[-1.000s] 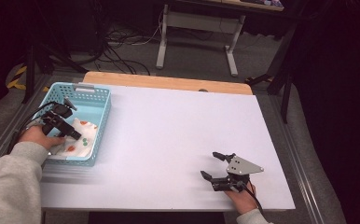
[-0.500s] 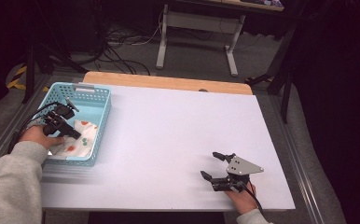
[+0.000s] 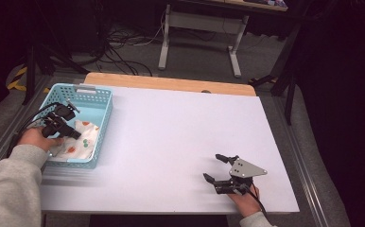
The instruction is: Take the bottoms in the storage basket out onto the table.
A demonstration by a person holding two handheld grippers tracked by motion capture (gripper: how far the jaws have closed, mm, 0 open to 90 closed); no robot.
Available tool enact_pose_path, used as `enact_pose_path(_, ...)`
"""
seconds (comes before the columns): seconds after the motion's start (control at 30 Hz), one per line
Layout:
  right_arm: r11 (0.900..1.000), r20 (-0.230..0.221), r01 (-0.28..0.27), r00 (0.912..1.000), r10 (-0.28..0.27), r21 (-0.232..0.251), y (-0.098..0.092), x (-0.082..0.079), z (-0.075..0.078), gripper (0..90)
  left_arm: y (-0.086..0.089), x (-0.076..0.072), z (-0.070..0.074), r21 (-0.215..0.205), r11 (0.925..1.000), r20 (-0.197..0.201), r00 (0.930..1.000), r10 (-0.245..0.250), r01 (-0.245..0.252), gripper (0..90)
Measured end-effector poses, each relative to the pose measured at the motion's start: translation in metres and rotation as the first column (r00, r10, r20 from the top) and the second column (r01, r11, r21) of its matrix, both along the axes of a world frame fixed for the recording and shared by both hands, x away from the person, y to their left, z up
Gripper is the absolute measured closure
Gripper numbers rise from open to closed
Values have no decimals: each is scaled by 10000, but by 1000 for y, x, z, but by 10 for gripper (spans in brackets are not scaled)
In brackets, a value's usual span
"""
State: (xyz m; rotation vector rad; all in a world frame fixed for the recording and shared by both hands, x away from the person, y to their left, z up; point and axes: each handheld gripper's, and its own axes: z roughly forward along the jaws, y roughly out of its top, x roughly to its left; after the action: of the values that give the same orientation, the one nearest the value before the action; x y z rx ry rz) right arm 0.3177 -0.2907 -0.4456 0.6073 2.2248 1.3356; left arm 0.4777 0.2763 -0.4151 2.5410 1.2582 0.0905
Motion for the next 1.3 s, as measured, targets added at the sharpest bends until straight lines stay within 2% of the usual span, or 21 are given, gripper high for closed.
enact_pose_path(0.13, 10000, 5, 1, 10000, -1, -7, 0, 0, 0, 195, 3, -2, 8, 0, 10000, 556, 9984, -98, 98, 764)
enact_pose_path(0.17, 10000, 8, 10, 10000, -10, -16, 0, 0, 0, 195, 4, -5, 13, -351, 9993, 717, 9973, 128, -103, 763)
enact_pose_path(0.3, 10000, 6, 13, 10000, -13, -12, 0, 0, 0, 195, 9, -10, 24, -588, 9982, 1457, 9891, 206, -122, 763)
enact_pose_path(0.4, 10000, 10, 31, 10000, -31, -15, 0, 0, 0, 195, 9, -13, 30, -861, 9961, 1725, 9844, 359, -212, 764)
enact_pose_path(0.43, 10000, 7, 28, 10000, -28, -19, 1, 0, 0, 195, 11, -15, 35, -1130, 9932, 2115, 9760, 519, -283, 763)
enact_pose_path(0.47, 10000, 7, 28, 10000, -28, -19, 1, 0, 0, 195, 11, -15, 35, -1130, 9932, 2115, 9760, 519, -283, 763)
enact_pose_path(0.63, 10000, 6, 27, 10000, -27, -15, 1, 0, 0, 195, 15, -24, 48, -1972, 9795, 3029, 9476, 1015, -418, 763)
enact_pose_path(0.67, 10000, 6, 27, 10000, -27, -15, 1, 0, 0, 195, 15, -24, 48, -1972, 9795, 3029, 9476, 1015, -418, 763)
enact_pose_path(0.73, 10000, 7, 27, 10000, -27, -19, 1, 0, 0, 195, 17, -27, 52, -2273, 9727, 3243, 9383, 1199, -458, 763)
enact_pose_path(0.8, 10000, 8, 22, 10000, -22, -19, 1, -1, 0, 195, 20, -30, 55, -2557, 9658, 3626, 9220, 1360, -419, 763)
enact_pose_path(0.83, 10000, 7, 21, 10000, -21, -19, 1, -1, 0, 195, 20, -32, 56, -2806, 9586, 3626, 9194, 1525, -483, 763)
enact_pose_path(0.87, 10000, 7, 21, 10000, -21, -19, 1, -1, 0, 195, 20, -32, 56, -2806, 9586, 3626, 9194, 1525, -483, 763)
enact_pose_path(0.9, 10000, 10, 21, 10000, -21, -28, 1, 0, 0, 195, 22, -32, 58, -2964, 9542, 3837, 9101, 1568, -395, 763)
enact_pose_path(0.93, 10000, 7, 25, 10000, -25, -29, 1, -1, 0, 195, 23, -34, 59, -3338, 9415, 3797, 9077, 1785, -455, 763)
enact_pose_path(0.97, 10000, 6, 21, 10000, -21, -31, 1, 0, 0, 195, 24, -34, 60, -3339, 9420, 3971, 9016, 1718, -324, 763)
enact_pose_path(1.03, 10000, 0, 14, 10000, -14, -28, 1, -1, 0, 196, 25, -36, 61, -3570, 9337, 4110, 8934, 1816, -256, 763)
enact_pose_path(1.07, 10000, 0, 14, 10000, -14, -28, 1, -1, 0, 196, 25, -36, 61, -3570, 9337, 4110, 8934, 1816, -256, 763)
enact_pose_path(1.17, 10000, 3, 20, 10000, -20, -26, 1, 0, 0, 196, 26, -41, 65, -3977, 9175, 4494, 8710, 1982, -36, 763)
enact_pose_path(1.2, 10000, 2, 28, 10000, -28, -29, 1, 0, 0, 196, 26, -42, 66, -4147, 9099, 4506, 8690, 2046, 8, 763)
enact_pose_path(1.23, 10000, 2, 28, 10000, -28, -29, 1, 0, 0, 196, 26, -42, 66, -4147, 9099, 4506, 8690, 2046, 8, 763)
enact_pose_path(1.3, 10000, 5, 36, 10000, -36, -27, 1, -1, 0, 196, 26, -44, 68, -4281, 9037, 4648, 8603, 2094, 113, 763)
